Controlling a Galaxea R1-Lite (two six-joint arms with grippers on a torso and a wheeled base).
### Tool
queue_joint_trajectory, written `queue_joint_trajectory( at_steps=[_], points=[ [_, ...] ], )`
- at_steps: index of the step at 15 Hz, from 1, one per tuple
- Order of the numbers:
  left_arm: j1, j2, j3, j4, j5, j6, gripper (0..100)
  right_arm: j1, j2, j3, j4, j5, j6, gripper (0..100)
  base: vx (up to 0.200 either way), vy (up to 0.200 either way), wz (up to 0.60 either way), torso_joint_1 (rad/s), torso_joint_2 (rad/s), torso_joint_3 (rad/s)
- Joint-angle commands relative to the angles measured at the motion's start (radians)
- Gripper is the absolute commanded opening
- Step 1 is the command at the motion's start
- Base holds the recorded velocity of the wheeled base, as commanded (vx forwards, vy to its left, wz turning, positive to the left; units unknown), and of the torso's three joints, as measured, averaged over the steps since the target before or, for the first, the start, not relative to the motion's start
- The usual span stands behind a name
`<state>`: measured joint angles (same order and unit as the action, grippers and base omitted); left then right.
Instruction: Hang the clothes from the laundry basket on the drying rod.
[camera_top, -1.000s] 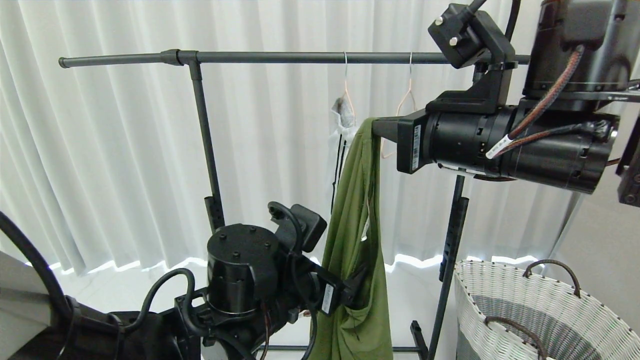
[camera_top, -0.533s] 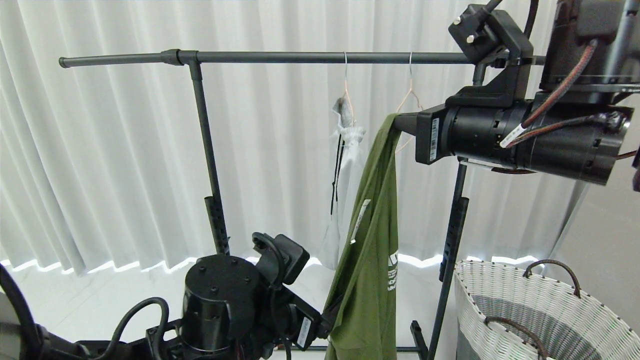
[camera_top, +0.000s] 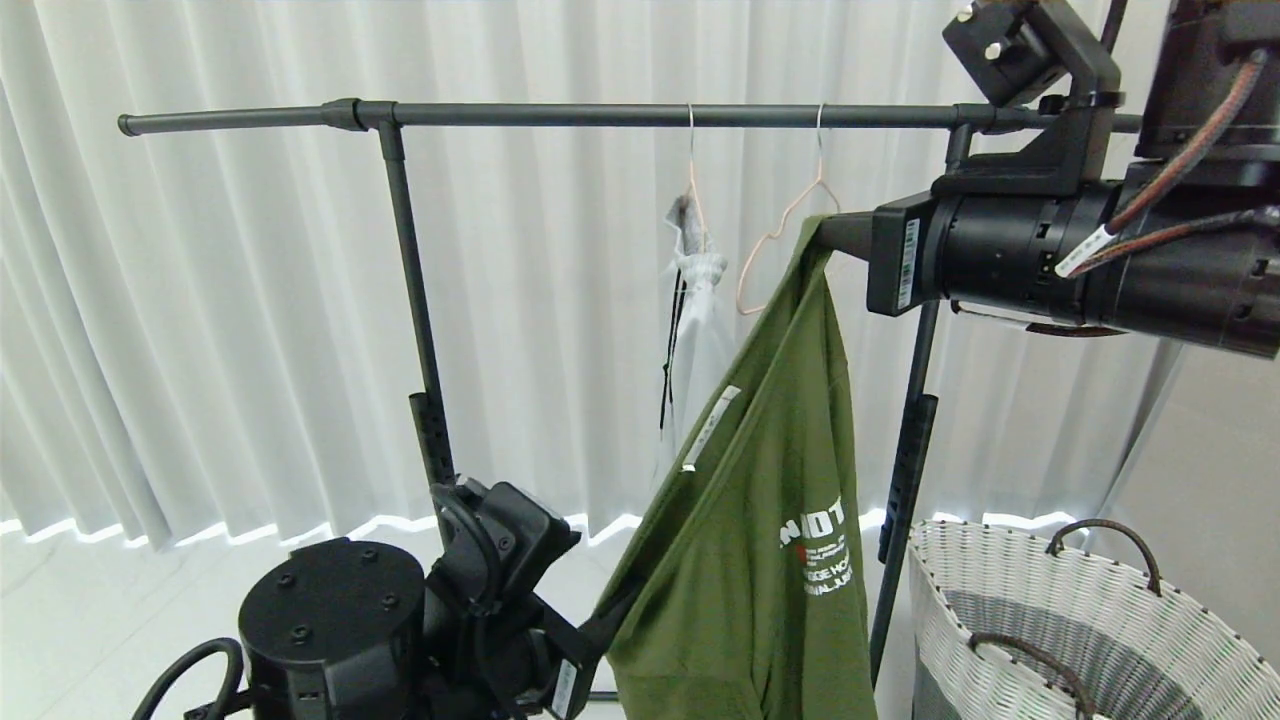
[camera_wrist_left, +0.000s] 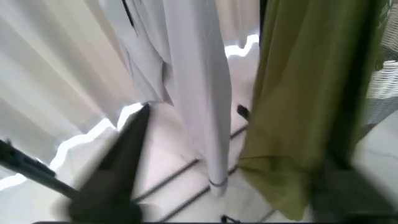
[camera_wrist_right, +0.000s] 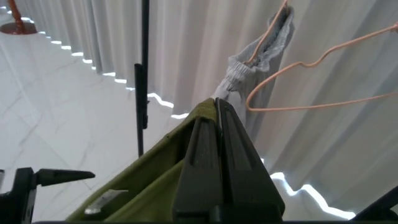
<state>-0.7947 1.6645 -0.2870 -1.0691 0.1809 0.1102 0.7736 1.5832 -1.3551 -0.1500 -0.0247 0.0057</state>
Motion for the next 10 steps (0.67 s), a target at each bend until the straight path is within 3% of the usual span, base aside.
queue_joint_trajectory(
  at_steps=[1, 4, 6, 7, 10],
  points=[
    [0.000, -0.006, 0.029, -0.031, -0.001, 0.019, 0, -0.004, -0.017, 0.002, 0.006, -0.011, 0.000, 0, 0.000, 0.000, 0.00, 0.000, 0.00, 0.000],
    [0.003, -0.011, 0.081, -0.187, -0.001, 0.082, 0, -0.037, -0.060, 0.040, 0.030, -0.035, 0.000, 0, 0.000, 0.000, 0.00, 0.000, 0.00, 0.000],
    [0.034, -0.040, -0.027, -0.157, 0.002, 0.086, 0, -0.062, -0.126, 0.134, 0.029, -0.035, 0.002, 0, 0.000, 0.000, 0.00, 0.000, 0.00, 0.000],
    [0.048, -0.074, -0.110, -0.045, 0.011, 0.086, 0, -0.070, -0.158, 0.172, 0.029, -0.035, 0.002, 0, 0.000, 0.000, 0.00, 0.000, 0.00, 0.000],
    [0.060, -0.196, -0.495, 0.538, 0.006, 0.026, 0, -0.074, -0.246, 0.255, 0.029, -0.034, 0.003, 0, 0.000, 0.000, 0.00, 0.000, 0.00, 0.000]
  ],
)
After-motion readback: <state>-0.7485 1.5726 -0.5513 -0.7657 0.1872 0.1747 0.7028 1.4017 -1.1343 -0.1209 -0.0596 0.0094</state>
